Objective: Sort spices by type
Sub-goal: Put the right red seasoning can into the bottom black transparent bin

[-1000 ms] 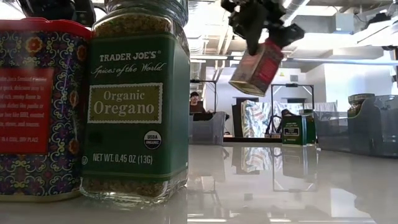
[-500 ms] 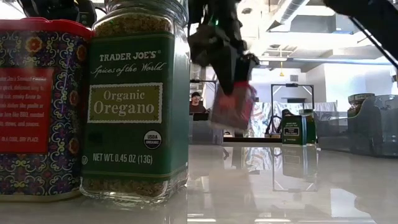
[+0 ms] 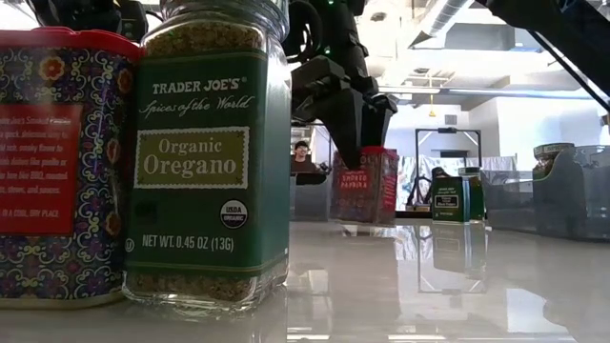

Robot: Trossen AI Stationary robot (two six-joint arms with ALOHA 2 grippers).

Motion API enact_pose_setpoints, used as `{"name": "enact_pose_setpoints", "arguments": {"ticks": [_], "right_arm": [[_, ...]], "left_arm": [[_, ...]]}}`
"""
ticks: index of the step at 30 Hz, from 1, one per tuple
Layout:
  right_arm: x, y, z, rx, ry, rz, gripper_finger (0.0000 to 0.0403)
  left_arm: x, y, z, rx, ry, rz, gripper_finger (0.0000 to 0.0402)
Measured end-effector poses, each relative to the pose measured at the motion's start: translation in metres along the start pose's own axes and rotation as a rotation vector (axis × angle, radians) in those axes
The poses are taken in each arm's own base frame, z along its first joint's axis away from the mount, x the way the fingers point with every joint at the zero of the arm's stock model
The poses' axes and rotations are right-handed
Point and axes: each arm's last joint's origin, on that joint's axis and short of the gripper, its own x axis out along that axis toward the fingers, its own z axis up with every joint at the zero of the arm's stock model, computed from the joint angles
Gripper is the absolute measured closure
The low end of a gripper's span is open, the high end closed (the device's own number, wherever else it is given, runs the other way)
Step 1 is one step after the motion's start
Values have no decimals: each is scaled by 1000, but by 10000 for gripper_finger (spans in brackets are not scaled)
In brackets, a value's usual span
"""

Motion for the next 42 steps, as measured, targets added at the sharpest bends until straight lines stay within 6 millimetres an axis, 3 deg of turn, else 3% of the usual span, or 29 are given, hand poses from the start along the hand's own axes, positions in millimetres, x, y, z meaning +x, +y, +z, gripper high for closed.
{"name": "enact_pose_setpoints", "arguments": {"ticks": [12, 19, 24, 28, 33, 39, 42], "right_arm": [[0, 4, -3, 23, -6, -19, 110], [-4, 12, -11, 32, -43, -30, 49], [-26, 8, -23, 92, -114, -31, 7], [-60, 6, -50, 139, -268, -52, 20], [-94, 16, -96, 238, -493, -65, 26], [-95, 47, -148, 329, -618, -31, 27], [-88, 66, -167, 268, -618, -21, 27]], "left_arm": [[0, 0, 0, 4, 0, 0, 29], [0, 0, 0, 4, 0, 0, 29], [0, 0, 0, 4, 1, 0, 29], [0, 0, 0, -14, 1, 0, 29], [0, 0, 0, -13, 0, -4, 29], [0, 0, 0, -15, 0, -3, 29], [0, 0, 0, 0, -11, 14, 29]]}}
